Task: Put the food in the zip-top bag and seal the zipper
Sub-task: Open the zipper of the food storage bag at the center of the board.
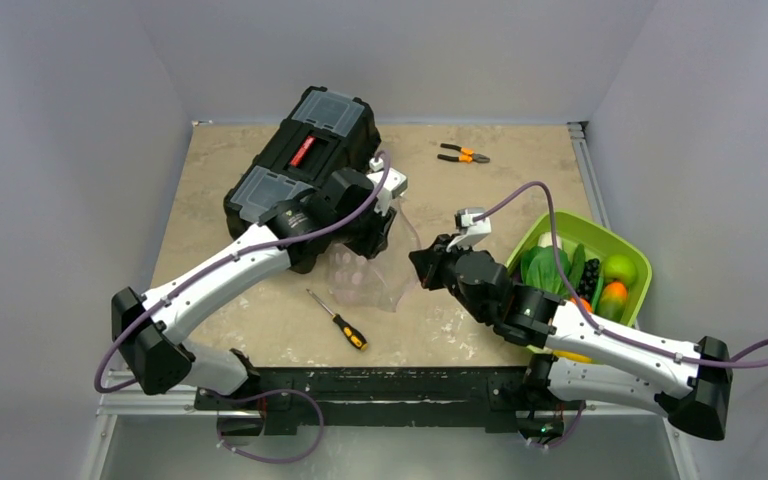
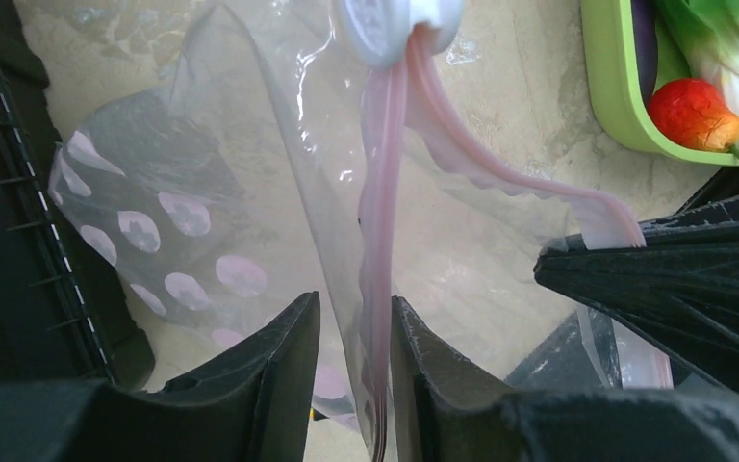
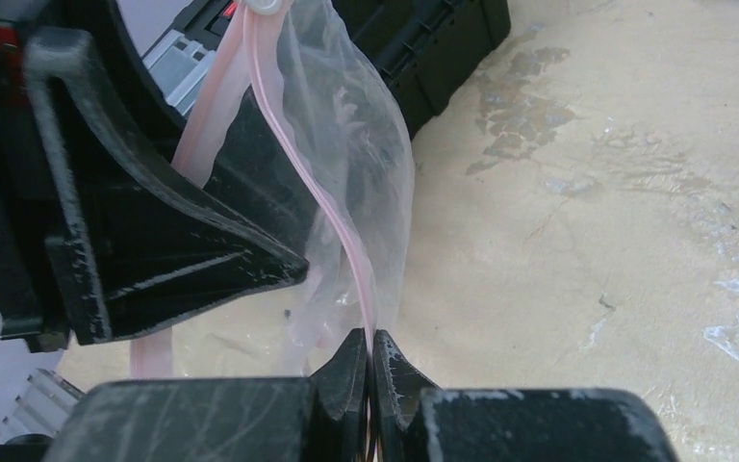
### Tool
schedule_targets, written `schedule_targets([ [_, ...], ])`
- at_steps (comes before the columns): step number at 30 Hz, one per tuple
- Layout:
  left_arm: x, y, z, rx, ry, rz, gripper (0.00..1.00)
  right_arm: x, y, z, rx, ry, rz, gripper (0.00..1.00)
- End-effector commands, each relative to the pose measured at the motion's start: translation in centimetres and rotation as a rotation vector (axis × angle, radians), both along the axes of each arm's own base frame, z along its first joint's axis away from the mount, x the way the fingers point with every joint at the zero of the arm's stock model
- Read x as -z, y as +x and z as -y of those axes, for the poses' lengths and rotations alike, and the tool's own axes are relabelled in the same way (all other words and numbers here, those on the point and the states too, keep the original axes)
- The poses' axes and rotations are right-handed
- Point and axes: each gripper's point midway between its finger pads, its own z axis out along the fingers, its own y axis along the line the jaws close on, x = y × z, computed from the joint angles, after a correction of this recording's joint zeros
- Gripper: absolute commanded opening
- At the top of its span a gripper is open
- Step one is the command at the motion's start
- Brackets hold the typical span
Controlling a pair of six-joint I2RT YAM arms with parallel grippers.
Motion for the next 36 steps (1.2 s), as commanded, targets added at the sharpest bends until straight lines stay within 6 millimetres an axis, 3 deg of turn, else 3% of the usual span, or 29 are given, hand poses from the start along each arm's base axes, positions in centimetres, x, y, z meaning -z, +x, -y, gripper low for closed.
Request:
schedule_targets([
  [1, -3.5, 0.3, -0.7, -0.002, -0.031, 0.118, 0.27, -2.4, 0.5, 0.3, 0.033, 0.029, 0.035, 0.0],
  [6, -5.3, 0.5, -2.0, -0.038, -0.047, 0.202, 0.02, -1.5, 1.3, 2.4, 0.142, -0.054, 0.012, 0.0],
  [10, -7.2, 0.9, -3.9, -0.103, -0.068, 0.3, 0.0, 0.2, 2.1, 7.4, 0.395, -0.222, -0.037, 0.0],
  [12, -7.3, 0.9, -4.2, -0.111, -0.068, 0.311, 0.0, 0.6, 2.1, 8.8, 0.444, -0.287, -0.042, 0.0],
  [19, -6.8, 0.9, -3.8, -0.096, -0.046, 0.282, 0.0, 1.4, 2.0, 8.6, 0.422, -0.3, -0.042, 0.0],
  [24, -5.6, 0.5, -2.4, -0.042, -0.05, 0.218, 0.0, 1.1, 1.8, 5.1, 0.259, -0.218, -0.037, 0.02],
  [28, -4.2, 0.0, -1.0, -0.001, -0.046, 0.139, 0.0, 1.1, 1.6, 3.4, 0.173, -0.209, -0.03, 0.13],
  [33, -3.3, 0.2, -0.6, -0.006, -0.032, 0.109, 0.0, 0.9, 1.3, 3.7, 0.166, -0.256, -0.051, 0.51],
  [36, -2.8, 0.5, -0.8, -0.024, -0.006, 0.094, 0.0, -1.0, 0.7, 4.4, 0.151, -0.226, -0.036, 0.63],
])
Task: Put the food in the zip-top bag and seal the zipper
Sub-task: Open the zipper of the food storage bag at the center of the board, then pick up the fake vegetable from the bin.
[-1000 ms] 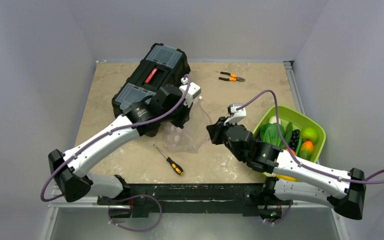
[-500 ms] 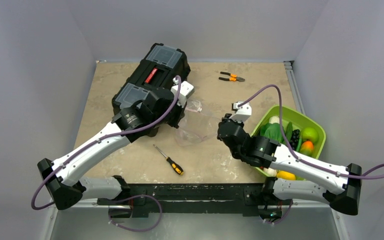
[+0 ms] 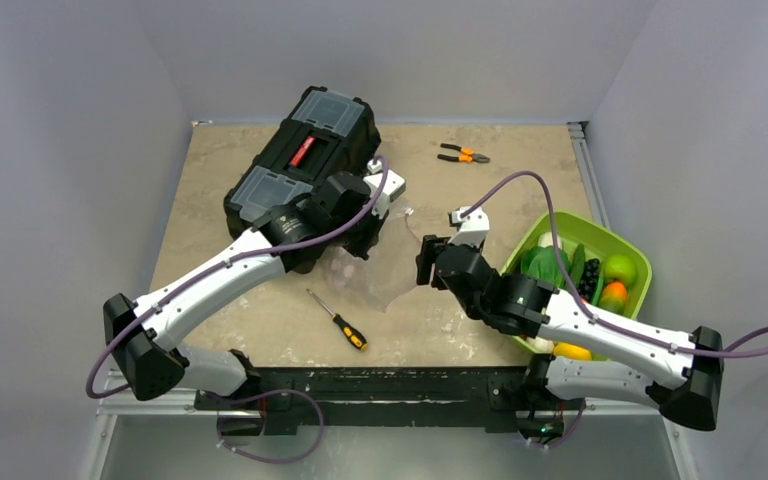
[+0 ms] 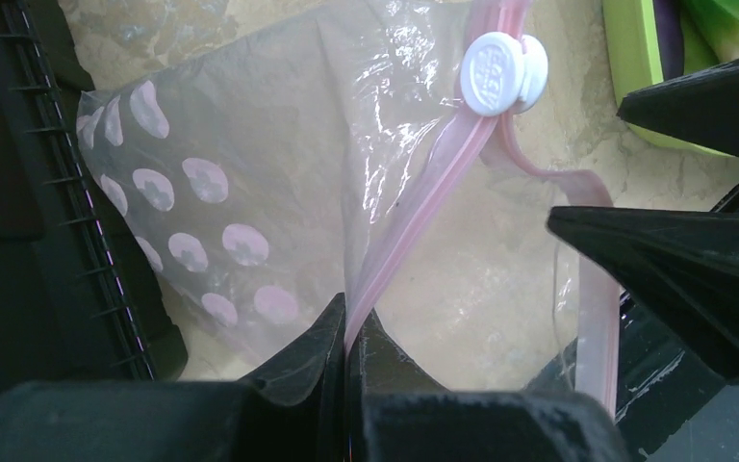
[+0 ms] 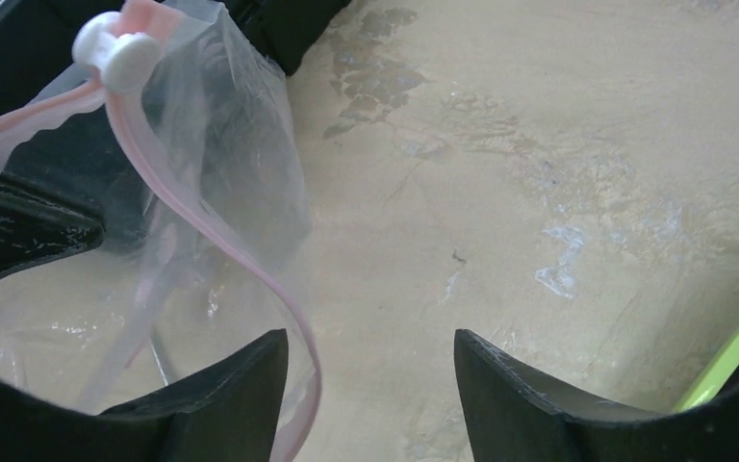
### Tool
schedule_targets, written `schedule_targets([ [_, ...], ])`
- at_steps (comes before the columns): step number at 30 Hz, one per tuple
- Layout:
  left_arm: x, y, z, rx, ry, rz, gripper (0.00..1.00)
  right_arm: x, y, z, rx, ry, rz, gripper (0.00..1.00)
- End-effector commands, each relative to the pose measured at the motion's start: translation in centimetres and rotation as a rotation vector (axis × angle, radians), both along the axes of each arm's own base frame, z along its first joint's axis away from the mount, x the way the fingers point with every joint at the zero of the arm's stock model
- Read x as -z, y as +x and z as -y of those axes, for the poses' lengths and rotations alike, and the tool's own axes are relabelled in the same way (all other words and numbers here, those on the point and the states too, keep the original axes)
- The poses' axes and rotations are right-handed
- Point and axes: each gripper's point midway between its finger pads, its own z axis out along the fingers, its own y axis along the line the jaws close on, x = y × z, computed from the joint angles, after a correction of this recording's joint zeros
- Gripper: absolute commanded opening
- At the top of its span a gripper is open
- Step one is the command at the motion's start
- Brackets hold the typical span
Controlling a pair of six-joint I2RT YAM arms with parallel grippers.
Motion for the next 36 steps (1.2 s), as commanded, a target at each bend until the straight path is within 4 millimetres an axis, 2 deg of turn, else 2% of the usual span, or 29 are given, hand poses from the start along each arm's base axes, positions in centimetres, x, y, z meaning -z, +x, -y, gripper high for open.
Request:
schedule_targets([
  [1, -1.6, 0.5, 0.3, -0.025, -0.026, 0.003, 0.0, -4.7, -0.5, 0.8, -0.027, 0.075, 0.054, 0.66],
  [3, -1.4, 0.6, 0.3, -0.03, -0.019, -0.002, 0.0, -6.6, -1.2, 1.7, -0.041, 0.134, 0.091, 0.75],
  [6, -1.3, 0.6, 0.3, -0.033, -0.016, -0.008, 0.0, -9.2, -2.1, 3.8, -0.036, 0.217, 0.152, 0.83],
  [9, -1.3, 0.5, 0.4, -0.033, -0.022, -0.013, 0.0, -10.1, -2.4, 6.9, 0.054, 0.274, 0.199, 0.88],
  [11, -1.3, 0.5, 0.5, -0.03, -0.028, -0.017, 0.0, -9.0, -2.1, 9.6, 0.204, 0.286, 0.199, 0.9],
  [13, -1.1, 0.4, 0.7, -0.026, -0.033, -0.024, 0.0, -6.7, -2.1, 12.2, 0.352, 0.255, 0.174, 0.87],
  [17, -1.0, 0.2, 0.9, -0.019, -0.039, -0.033, 0.0, -3.0, -2.0, 16.6, 0.595, 0.111, 0.132, 0.85],
  [19, -1.0, 0.2, 0.9, -0.019, -0.042, -0.037, 0.0, -2.1, -1.5, 18.5, 0.683, 0.033, 0.1, 0.86],
  [20, -1.0, 0.2, 1.0, -0.016, -0.043, -0.039, 0.0, -1.9, -0.9, 19.0, 0.704, 0.019, 0.082, 0.86],
  [22, -1.0, 0.1, 1.1, -0.012, -0.046, -0.042, 0.0, -1.0, 1.1, 18.6, 0.663, 0.006, 0.046, 0.87],
  [25, -1.0, 0.1, 1.0, -0.01, -0.046, -0.038, 0.0, 1.6, 2.5, 21.2, 0.778, -0.016, -0.07, 0.88],
  [27, -1.0, 0.2, 0.9, -0.016, -0.04, -0.031, 0.0, 2.4, 2.9, 22.5, 0.851, -0.033, -0.097, 0.97],
  [28, -0.9, 0.3, 0.8, -0.018, -0.037, -0.029, 0.0, 2.8, 2.8, 23.1, 0.889, -0.052, -0.108, 0.99],
  [31, -1.0, 0.2, 0.9, -0.014, -0.039, -0.031, 0.0, 3.4, 2.5, 24.4, 0.953, -0.083, -0.118, 0.99],
  [36, -1.0, 0.3, 0.7, -0.02, -0.035, -0.023, 0.0, 5.1, 3.1, 24.6, 0.936, -0.115, -0.196, 0.99],
])
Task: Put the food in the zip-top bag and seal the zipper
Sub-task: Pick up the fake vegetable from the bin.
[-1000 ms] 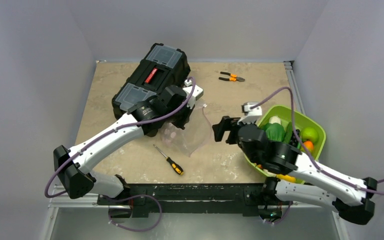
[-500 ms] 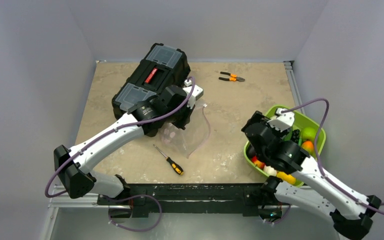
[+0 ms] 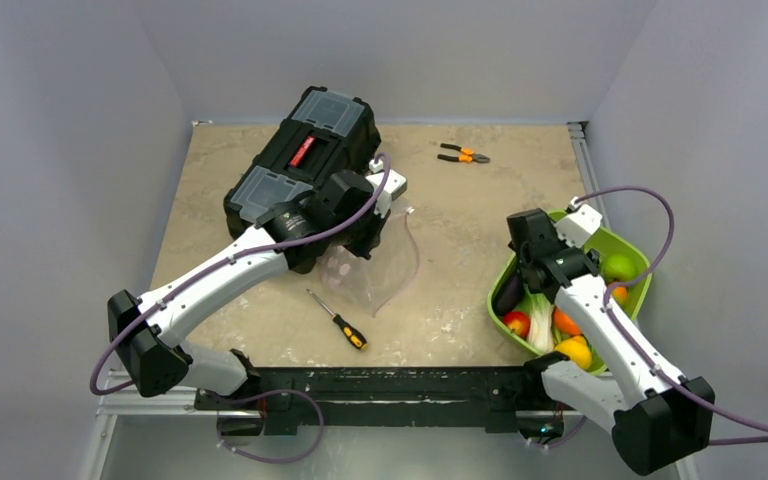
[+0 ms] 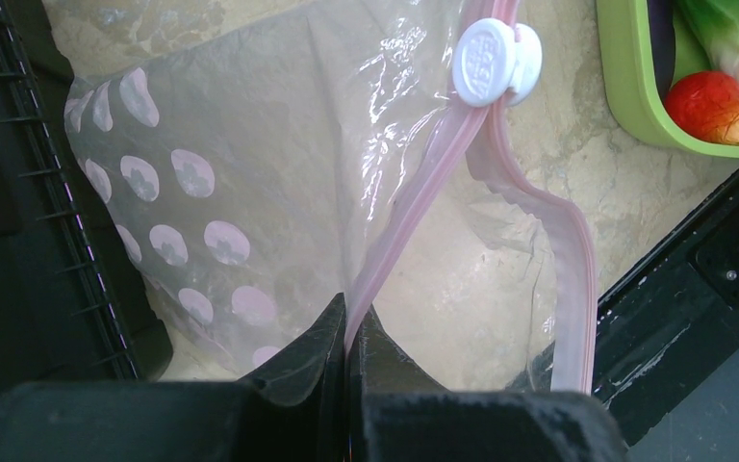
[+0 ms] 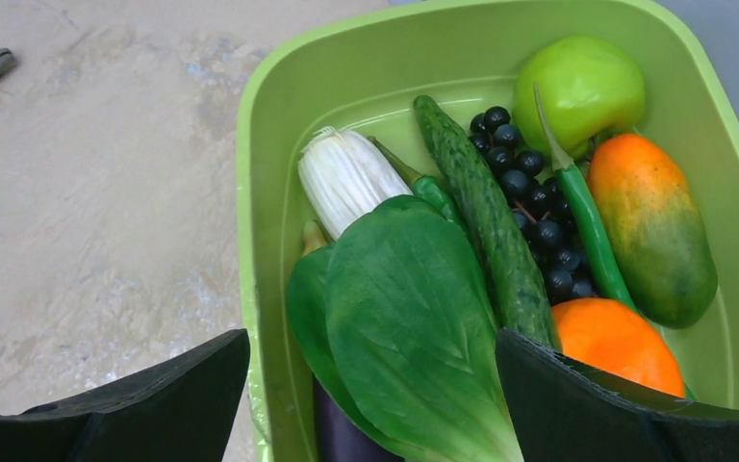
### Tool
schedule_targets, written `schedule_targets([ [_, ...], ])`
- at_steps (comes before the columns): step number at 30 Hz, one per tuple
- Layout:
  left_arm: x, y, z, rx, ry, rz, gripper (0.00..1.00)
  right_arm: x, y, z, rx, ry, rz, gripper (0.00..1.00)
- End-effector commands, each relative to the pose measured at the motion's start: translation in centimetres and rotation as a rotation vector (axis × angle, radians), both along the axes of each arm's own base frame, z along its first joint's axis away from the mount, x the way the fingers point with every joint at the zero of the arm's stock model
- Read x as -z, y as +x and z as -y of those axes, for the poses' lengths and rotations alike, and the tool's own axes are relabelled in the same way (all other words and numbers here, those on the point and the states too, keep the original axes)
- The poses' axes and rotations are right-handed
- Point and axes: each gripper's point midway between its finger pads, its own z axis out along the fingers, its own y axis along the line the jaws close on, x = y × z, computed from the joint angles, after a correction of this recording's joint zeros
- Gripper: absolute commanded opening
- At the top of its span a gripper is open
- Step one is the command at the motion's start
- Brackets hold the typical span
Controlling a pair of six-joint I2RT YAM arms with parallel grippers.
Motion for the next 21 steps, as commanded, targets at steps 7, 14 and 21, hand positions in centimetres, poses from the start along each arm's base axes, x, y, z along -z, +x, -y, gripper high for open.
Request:
schedule_targets([
  [7, -1.5, 0.4, 0.4, -0.006, -0.042, 0.023, 0.0, 3.2, 0.3, 0.0, 0.032, 0.029, -0.16, 0.99],
  [14, -1.7, 0.4, 0.4, -0.006, -0.047, 0.025, 0.0, 6.8, 1.4, 2.2, 0.103, 0.057, -0.244, 0.99],
  [21, -2.0, 0.3, 0.3, -0.003, -0.053, 0.028, 0.0, 8.2, 2.4, 3.6, 0.149, -0.02, -0.318, 0.87],
])
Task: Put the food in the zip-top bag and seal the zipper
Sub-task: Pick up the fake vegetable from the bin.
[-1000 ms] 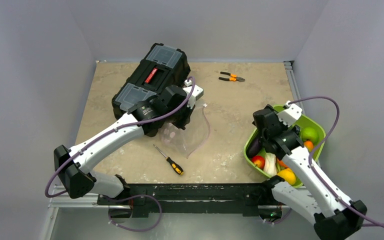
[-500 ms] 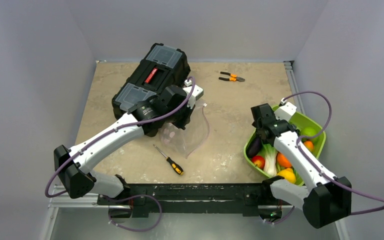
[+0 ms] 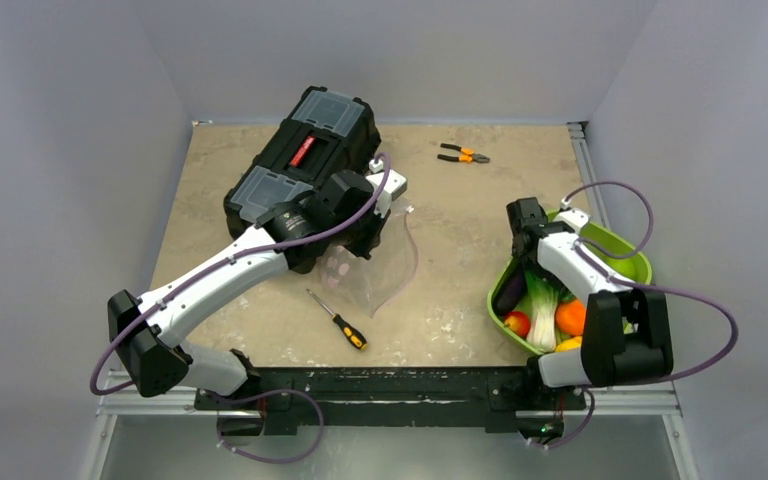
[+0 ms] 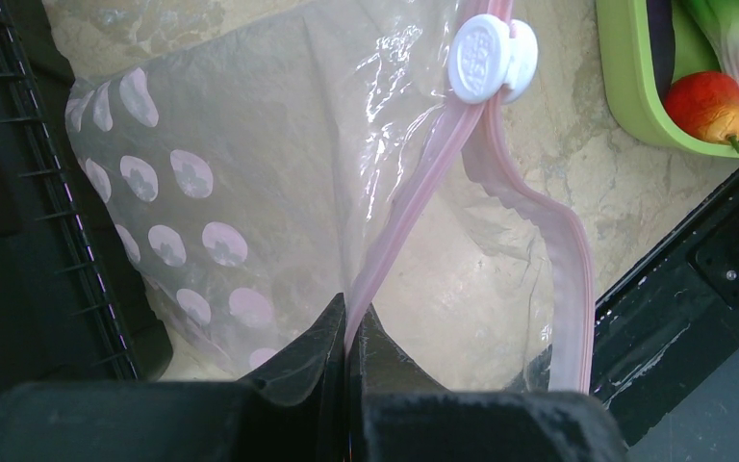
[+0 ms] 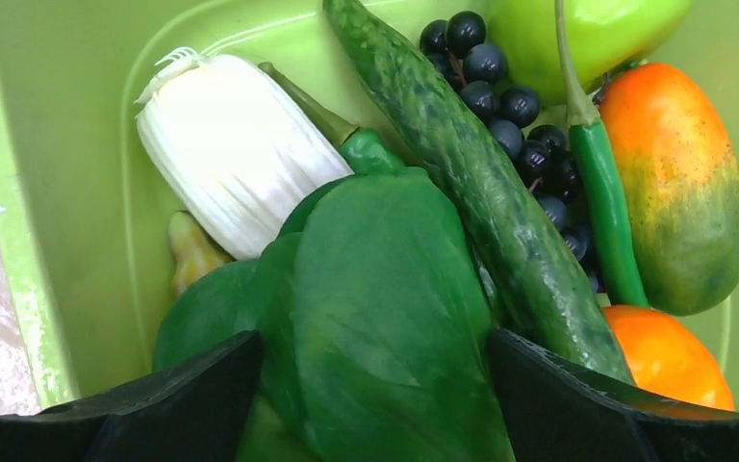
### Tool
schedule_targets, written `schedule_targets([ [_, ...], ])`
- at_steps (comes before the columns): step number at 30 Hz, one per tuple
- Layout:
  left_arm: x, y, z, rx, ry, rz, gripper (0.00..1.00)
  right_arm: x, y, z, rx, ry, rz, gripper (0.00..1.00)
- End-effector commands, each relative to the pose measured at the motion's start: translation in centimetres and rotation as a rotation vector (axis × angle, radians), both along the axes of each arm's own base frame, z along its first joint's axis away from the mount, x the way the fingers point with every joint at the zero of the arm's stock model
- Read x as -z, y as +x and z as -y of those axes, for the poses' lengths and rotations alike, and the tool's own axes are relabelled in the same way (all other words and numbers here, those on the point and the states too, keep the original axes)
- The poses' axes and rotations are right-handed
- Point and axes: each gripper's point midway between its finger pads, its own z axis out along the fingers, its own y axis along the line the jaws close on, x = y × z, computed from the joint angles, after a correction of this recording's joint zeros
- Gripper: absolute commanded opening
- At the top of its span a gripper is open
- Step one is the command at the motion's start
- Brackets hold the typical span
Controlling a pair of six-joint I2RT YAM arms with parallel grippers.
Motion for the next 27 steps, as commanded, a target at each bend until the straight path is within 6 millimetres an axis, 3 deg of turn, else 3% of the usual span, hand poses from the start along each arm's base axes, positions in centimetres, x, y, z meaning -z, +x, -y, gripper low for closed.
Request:
schedule_targets([
  [1, -2.0, 0.2, 0.3, -0.002, -0.054, 0.029, 0.0, -0.5, 1.7, 0.2, -0.003, -0.021, 0.032, 0.67],
  [2, -2.0, 0.2, 0.3, -0.002, -0.055, 0.029, 0.0, -0.6, 1.6, 0.2, -0.008, -0.017, 0.037, 0.46],
  [3, -2.1, 0.2, 0.3, -0.003, -0.057, 0.03, 0.0, -0.8, 1.6, 0.1, -0.009, -0.012, 0.046, 0.31],
  [4, -2.2, 0.2, 0.3, -0.002, -0.059, 0.032, 0.0, -1.1, 1.5, 0.1, -0.009, -0.009, 0.056, 0.26],
  [9, -2.6, -0.1, 0.5, 0.008, -0.075, 0.028, 0.0, -4.5, 1.6, 0.4, -0.033, -0.024, 0.161, 0.17],
  [14, -4.5, -1.9, 1.3, 0.107, -0.171, -0.039, 0.0, -11.4, 2.3, -0.6, -0.149, 0.021, 0.404, 0.15],
  [16, -4.9, -1.7, 1.2, 0.107, -0.216, -0.057, 0.0, -14.4, 2.3, -1.2, -0.221, 0.032, 0.499, 0.14],
  [18, -4.8, -1.3, 1.2, 0.099, -0.259, -0.085, 0.0, -17.9, 2.6, -2.7, -0.341, 0.066, 0.616, 0.14],
  [22, -4.0, -0.9, 1.7, 0.101, -0.293, -0.169, 0.0, -24.9, 2.9, -7.9, -0.689, 0.15, 0.866, 0.1],
  [25, -3.5, -1.0, 2.2, 0.109, -0.309, -0.214, 0.0, -29.1, 2.5, -12.2, -0.92, 0.241, 1.005, 0.0],
  [27, -3.3, -1.0, 2.4, 0.115, -0.318, -0.23, 0.0, -31.5, 2.1, -15.0, -1.042, 0.352, 1.079, 0.0],
])
